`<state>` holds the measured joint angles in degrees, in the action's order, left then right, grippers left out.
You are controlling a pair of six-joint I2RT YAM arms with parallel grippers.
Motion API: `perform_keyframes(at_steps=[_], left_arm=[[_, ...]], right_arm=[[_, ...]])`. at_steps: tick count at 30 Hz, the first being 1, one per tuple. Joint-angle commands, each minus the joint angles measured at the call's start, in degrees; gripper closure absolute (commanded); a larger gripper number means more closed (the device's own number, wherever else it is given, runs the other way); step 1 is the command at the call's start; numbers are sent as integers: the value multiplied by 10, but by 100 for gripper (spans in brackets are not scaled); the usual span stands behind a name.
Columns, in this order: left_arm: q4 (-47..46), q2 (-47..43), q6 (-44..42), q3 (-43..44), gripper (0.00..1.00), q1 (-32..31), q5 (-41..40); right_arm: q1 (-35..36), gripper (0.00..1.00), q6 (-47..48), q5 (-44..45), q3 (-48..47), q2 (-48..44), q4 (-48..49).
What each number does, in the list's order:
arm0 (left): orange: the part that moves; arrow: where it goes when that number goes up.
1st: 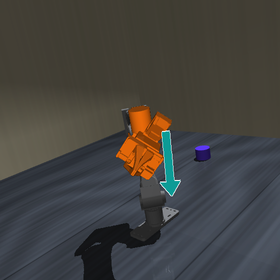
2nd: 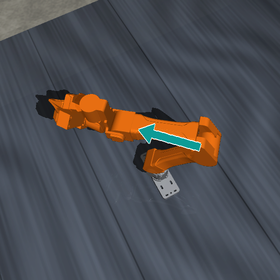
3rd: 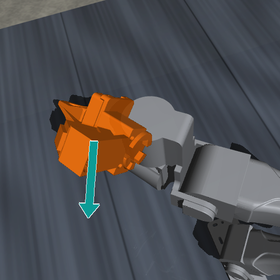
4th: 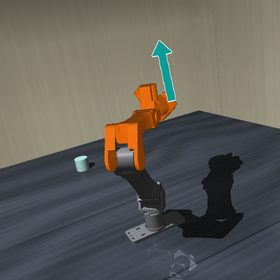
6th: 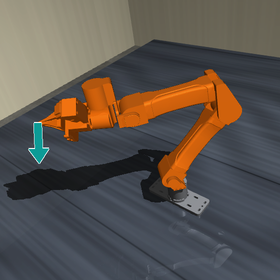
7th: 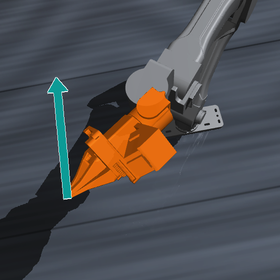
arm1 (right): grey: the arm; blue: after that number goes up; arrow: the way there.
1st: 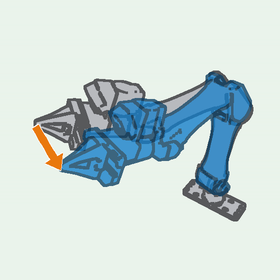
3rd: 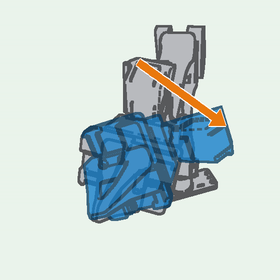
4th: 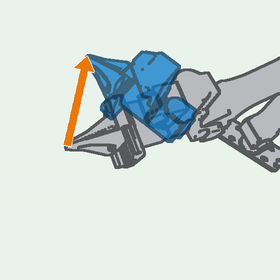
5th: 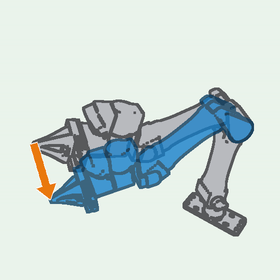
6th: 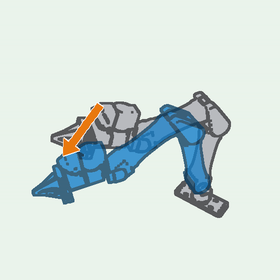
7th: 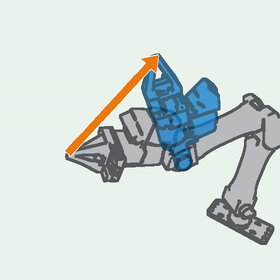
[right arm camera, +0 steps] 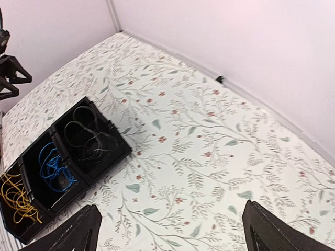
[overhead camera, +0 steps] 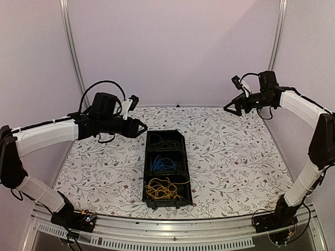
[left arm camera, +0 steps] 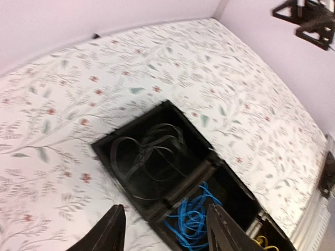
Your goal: Untangle the cables
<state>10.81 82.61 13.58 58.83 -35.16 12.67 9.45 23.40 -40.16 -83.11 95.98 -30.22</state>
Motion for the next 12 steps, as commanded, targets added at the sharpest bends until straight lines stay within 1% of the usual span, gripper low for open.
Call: perform_keyframes(at_steps=[1, 3, 4, 6, 8, 12], left_arm=[[49, -36, -18, 17, 40, 50, -217], [45, -50, -20, 9, 33, 64, -260], [42, -56, -21, 6, 32, 71, -268], [34, -67, -27, 4, 32, 79, -261], [29, -75, -28, 4, 32, 79, -252], [28, -83, -12, 6, 30, 80, -223]], right_arm=[[-39, 1, -55, 54, 36, -84, 60], [-41, 1, -75, 131, 87, -124, 123], [-40, 1, -118, 174, 113, -145, 152], [-40, 1, -150, 215, 152, -183, 187], [-40, 1, -169, 228, 190, -213, 217], [-41, 1, -193, 224, 223, -251, 246]])
